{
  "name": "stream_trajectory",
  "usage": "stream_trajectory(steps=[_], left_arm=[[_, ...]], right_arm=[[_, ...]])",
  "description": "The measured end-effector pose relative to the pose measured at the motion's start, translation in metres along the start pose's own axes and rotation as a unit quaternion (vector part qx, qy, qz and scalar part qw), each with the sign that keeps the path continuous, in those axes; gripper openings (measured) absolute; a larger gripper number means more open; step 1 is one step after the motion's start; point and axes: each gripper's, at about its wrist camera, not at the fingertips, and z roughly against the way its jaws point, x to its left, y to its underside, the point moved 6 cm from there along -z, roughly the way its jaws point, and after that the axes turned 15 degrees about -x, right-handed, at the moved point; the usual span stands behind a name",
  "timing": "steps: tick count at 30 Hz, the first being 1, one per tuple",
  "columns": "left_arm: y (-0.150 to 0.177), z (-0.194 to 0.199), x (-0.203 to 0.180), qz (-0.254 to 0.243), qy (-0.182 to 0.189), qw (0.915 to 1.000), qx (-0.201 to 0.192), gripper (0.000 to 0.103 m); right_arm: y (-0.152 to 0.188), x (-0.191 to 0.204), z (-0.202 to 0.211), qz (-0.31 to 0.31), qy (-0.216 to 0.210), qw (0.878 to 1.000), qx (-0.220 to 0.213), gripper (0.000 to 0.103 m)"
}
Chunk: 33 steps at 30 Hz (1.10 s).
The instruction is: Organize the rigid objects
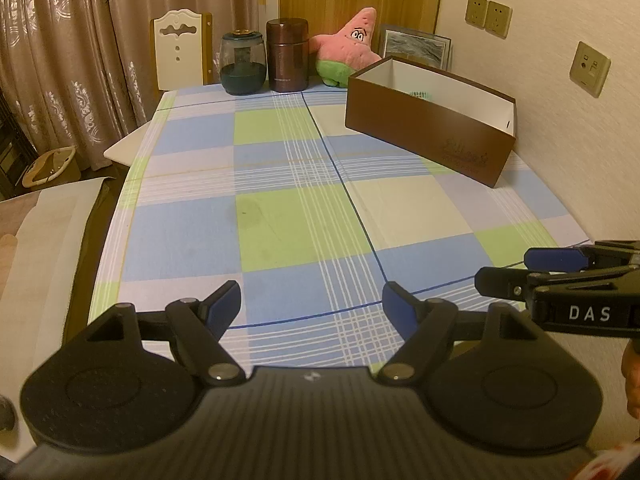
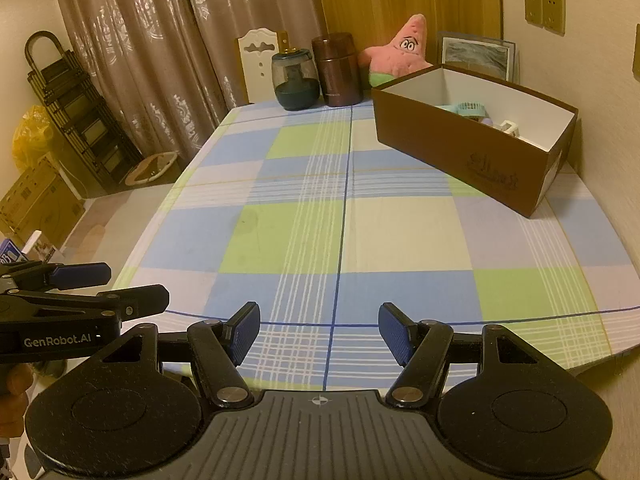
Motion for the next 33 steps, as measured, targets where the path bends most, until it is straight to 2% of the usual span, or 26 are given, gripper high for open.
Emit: stream_trajectory(steps=[33], left_arm=[[-0.004, -0.0013, -0.0008, -0.002, 0.002, 1.0, -0.001, 0.076]], right_arm=[[-0.0032, -0.0021, 0.0045, -0.001, 0.001, 1.0, -0.004, 0.066]])
